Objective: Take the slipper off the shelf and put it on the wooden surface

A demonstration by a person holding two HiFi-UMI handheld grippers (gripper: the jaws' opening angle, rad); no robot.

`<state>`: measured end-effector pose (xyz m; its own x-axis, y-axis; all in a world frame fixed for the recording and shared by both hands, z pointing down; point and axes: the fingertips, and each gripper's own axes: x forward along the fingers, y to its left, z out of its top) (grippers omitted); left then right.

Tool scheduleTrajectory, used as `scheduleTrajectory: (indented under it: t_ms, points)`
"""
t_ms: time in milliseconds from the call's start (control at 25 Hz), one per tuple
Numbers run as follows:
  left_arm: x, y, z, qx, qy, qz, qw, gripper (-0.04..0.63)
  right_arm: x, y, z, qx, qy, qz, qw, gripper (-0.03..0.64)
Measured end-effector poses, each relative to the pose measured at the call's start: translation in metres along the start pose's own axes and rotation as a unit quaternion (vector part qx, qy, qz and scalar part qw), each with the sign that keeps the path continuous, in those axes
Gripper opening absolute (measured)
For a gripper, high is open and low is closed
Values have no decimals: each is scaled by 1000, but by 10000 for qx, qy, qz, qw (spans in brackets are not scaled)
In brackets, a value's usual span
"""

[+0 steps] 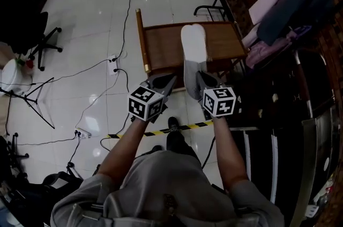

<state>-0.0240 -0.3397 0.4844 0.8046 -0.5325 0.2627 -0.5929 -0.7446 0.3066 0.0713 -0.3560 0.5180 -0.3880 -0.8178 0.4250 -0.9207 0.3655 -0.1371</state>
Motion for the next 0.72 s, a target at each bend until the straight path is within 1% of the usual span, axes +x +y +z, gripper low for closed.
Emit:
scheduleTrajectory:
  t_ms: [280, 520, 720]
  points:
    - [29, 56, 12, -349, -50, 658, 9972, 3, 102, -22, 8, -70, 428, 590, 9973, 6]
    - [37, 95, 19, -551, -80, 1113, 9922, 3, 174, -32, -4, -105, 819, 898, 9925, 8]
    - [41, 118, 21, -668, -32, 1403, 9878, 3, 225, -37, -25, -33, 1249, 992, 9872, 8]
